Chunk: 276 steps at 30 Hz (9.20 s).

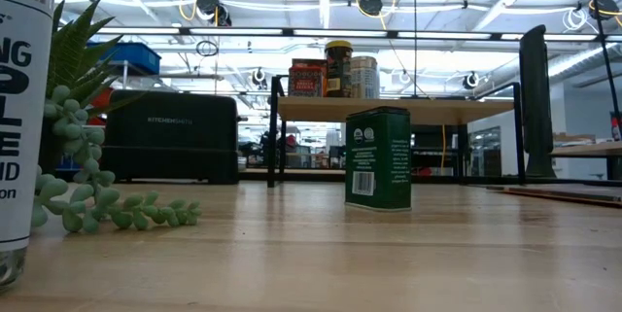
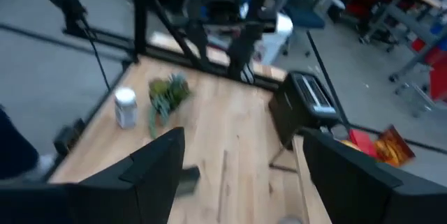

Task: Shelf spices
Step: Put the black seasoning can on the shelf

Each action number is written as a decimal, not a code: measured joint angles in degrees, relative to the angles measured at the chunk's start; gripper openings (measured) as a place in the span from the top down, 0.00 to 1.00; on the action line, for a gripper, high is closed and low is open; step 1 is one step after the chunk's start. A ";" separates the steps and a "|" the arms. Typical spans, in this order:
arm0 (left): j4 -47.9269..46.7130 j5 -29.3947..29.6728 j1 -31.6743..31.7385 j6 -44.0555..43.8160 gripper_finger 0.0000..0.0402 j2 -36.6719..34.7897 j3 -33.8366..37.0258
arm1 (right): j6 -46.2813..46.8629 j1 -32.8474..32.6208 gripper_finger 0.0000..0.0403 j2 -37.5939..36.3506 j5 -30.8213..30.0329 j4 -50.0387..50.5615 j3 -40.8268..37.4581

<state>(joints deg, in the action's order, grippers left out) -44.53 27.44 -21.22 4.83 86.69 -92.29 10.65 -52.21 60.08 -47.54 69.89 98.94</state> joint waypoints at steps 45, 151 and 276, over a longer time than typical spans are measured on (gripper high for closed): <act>55.23 -13.30 2.13 -3.64 0.21 -24.36 51.65 | 0.55 -0.02 0.31 -12.56 11.55 -48.93 -48.36; 69.30 -15.30 9.84 -12.06 0.21 11.46 48.09 | 17.03 29.22 0.39 34.74 40.19 -55.65 -44.59; 46.89 -9.39 8.87 -21.05 0.21 2.36 48.09 | 4.51 35.49 0.39 44.67 35.37 -85.43 -43.89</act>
<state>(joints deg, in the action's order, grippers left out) 2.36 18.06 -12.35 -16.21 89.05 -44.21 15.16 -16.71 104.75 -12.17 -15.55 55.05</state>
